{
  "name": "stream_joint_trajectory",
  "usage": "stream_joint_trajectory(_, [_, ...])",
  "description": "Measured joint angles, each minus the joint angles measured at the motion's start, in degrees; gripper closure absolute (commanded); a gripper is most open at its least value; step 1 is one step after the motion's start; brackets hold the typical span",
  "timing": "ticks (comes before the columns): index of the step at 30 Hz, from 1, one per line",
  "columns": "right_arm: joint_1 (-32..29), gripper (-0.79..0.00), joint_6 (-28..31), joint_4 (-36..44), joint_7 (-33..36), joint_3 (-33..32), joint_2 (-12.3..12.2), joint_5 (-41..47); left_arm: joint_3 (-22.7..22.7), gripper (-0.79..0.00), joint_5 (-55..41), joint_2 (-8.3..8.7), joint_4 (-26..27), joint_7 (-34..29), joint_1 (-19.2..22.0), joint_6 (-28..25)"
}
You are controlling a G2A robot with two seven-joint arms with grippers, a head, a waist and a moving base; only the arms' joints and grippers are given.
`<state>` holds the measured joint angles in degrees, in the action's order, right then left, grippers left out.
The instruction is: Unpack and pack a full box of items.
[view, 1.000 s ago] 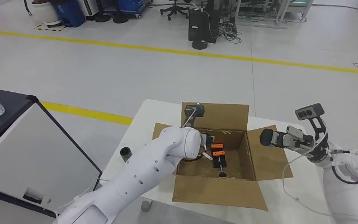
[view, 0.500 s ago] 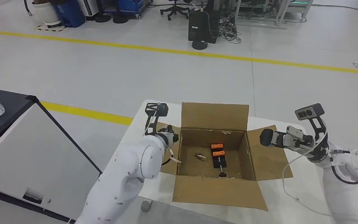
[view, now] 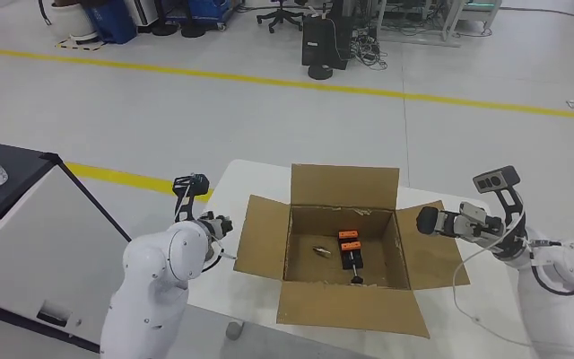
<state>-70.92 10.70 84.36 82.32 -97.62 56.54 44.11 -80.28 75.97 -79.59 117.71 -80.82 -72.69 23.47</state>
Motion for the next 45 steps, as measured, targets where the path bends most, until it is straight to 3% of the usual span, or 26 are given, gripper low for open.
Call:
stream_joint_trajectory(24, [0.0, -0.785, 0.0, 0.0, 0.0, 0.0, 0.0, 0.0, -0.4, -0.785, 0.0, 0.04, -0.4, 0.1, -0.2, -0.2])
stream_joint_trajectory(28, [0.0, -0.785, 0.0, 0.0, 0.0, 0.0, 0.0, 0.0, -6.0, -0.785, 0.9, 0.67, -4.7, -1.7, 1.0, -1.7])
stream_joint_trajectory(34, [0.0, -0.785, 0.0, 0.0, 0.0, 0.0, 0.0, 0.0, -10.9, -0.785, -1.6, 0.62, -10.8, -1.3, 3.7, -1.3])
stream_joint_trajectory(40, [0.0, -0.785, 0.0, 0.0, 0.0, 0.0, 0.0, 0.0, -13.3, -0.785, -0.8, 0.51, -17.9, -3.6, 7.7, -3.6])
stream_joint_trajectory(45, [0.0, -0.785, 0.0, 0.0, 0.0, 0.0, 0.0, 0.0, -13.6, -0.785, 3.0, 0.31, -20.7, -5.8, 9.6, -5.8])
